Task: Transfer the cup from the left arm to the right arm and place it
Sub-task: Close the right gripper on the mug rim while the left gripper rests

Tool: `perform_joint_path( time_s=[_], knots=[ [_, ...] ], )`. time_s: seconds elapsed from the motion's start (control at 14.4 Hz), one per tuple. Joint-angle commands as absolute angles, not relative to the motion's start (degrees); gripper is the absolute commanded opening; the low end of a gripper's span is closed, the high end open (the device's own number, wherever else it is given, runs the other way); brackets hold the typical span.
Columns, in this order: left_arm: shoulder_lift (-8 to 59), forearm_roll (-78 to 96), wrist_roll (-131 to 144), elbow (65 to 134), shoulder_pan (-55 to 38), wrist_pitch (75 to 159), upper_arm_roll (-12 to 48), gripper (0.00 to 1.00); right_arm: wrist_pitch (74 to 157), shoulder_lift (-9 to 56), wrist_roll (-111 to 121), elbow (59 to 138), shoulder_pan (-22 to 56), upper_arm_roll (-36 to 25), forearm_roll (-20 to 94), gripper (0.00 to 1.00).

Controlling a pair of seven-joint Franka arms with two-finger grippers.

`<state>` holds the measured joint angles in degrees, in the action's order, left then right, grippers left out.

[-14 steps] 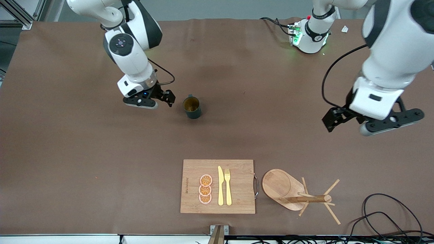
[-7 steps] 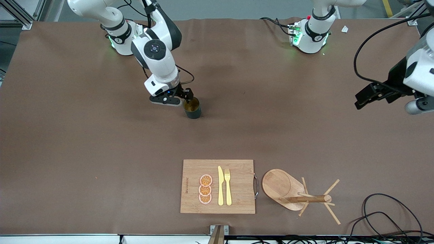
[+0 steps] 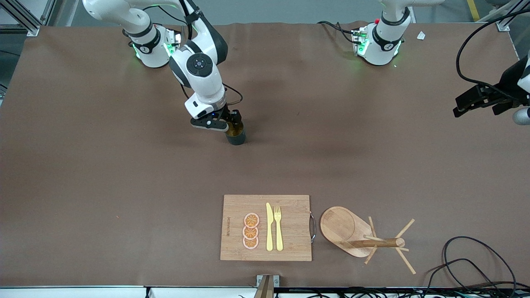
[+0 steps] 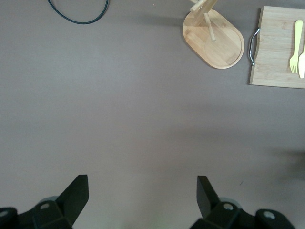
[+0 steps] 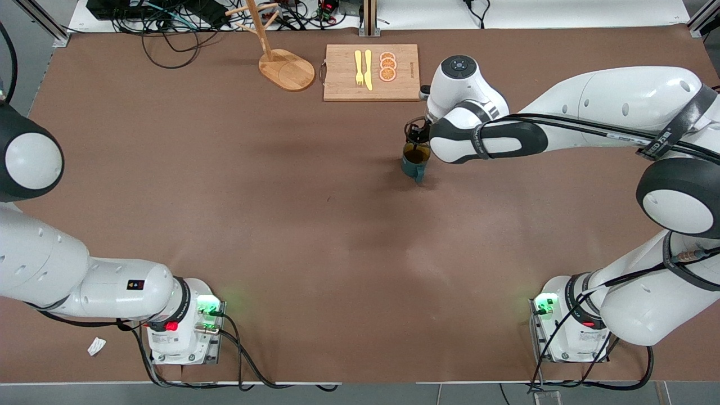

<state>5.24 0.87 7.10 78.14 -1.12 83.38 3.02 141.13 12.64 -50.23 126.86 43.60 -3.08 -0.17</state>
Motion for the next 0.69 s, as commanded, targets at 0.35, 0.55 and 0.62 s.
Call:
perform_joint_path(
  time_s=[0.35, 0.55, 0.62],
  knots=[
    [1.1, 0.5, 6.9, 82.3, 1.5, 83.8, 5.4, 1.00, 142.9, 14.6, -54.5, 127.2, 44.6, -3.8, -3.4, 1.00],
    [0.8, -0.2, 7.3, 82.4, 1.3, 83.8, 6.3, 1.00, 143.3, 16.1, -56.0, 126.8, 44.7, -3.8, -3.7, 1.00],
    [0.6, -0.2, 7.5, 82.7, 1.3, 83.8, 6.4, 1.00, 143.3, 16.1, -56.0, 126.7, 44.7, -3.8, -3.7, 1.00]
  ],
)
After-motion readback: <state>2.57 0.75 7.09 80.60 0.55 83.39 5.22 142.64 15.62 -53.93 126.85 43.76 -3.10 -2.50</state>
